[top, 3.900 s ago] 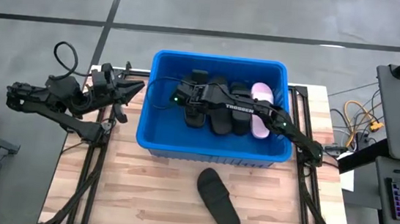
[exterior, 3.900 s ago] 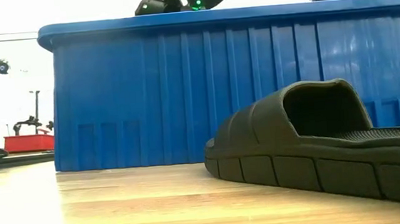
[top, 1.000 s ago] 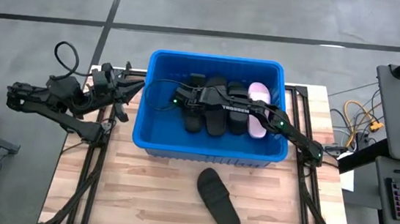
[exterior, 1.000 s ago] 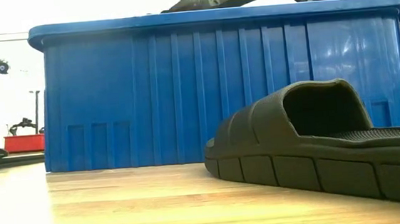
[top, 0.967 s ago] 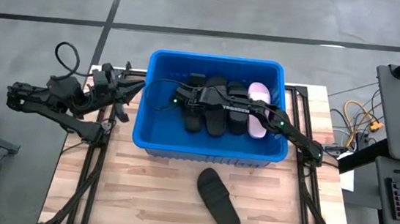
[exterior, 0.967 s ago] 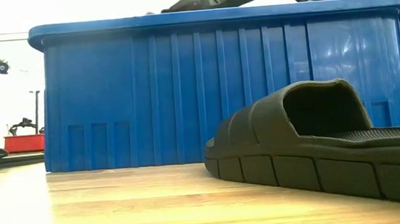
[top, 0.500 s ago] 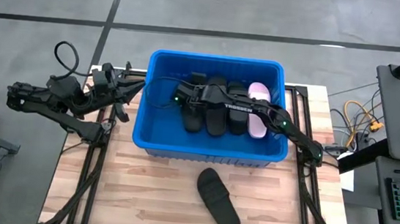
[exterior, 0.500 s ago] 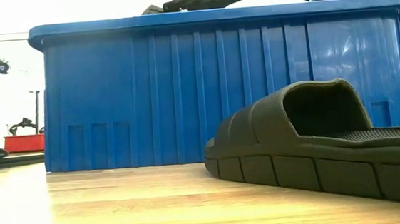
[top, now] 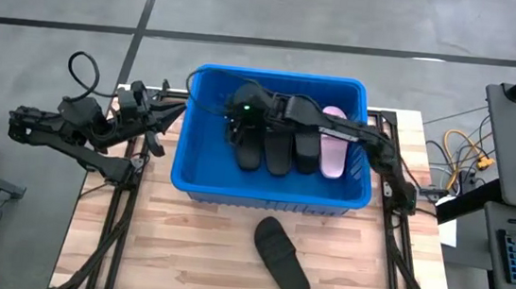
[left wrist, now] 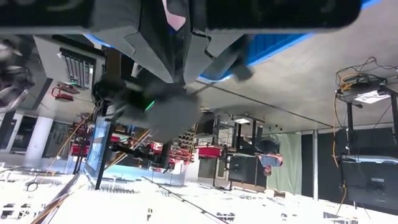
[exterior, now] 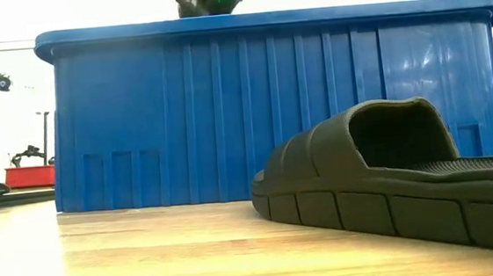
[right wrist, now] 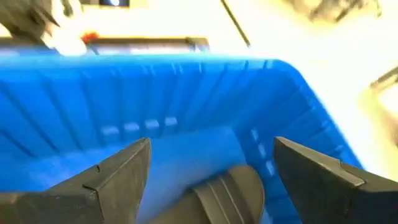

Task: Pick and place slides into bin
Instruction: Put the black slide into the blue bin

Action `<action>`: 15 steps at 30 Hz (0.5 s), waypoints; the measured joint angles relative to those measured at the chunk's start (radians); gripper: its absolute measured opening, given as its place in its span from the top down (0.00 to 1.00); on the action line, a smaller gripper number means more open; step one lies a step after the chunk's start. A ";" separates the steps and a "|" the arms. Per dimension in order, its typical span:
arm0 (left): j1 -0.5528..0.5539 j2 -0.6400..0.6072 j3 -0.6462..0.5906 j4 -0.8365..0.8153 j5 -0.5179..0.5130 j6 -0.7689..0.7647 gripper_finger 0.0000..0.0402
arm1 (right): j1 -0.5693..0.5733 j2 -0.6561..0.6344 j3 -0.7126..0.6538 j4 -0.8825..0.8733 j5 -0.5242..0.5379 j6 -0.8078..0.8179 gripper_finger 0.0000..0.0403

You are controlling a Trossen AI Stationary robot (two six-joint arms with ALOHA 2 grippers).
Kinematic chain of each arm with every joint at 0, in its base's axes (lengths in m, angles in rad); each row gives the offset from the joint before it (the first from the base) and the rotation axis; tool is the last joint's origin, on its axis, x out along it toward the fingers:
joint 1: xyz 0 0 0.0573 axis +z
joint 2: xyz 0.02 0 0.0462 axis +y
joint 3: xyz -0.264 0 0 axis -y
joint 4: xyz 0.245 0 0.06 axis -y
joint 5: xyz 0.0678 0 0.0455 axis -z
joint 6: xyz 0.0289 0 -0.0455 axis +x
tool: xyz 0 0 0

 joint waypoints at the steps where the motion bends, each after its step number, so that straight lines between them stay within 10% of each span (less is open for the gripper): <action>1: 0.000 0.000 0.000 0.000 0.001 -0.007 0.95 | 0.008 -0.023 0.000 0.003 -0.002 0.002 0.19; 15: 0.000 -0.006 -0.003 -0.037 0.004 -0.103 0.95 | 0.244 -0.375 0.000 -0.179 -0.010 0.082 0.19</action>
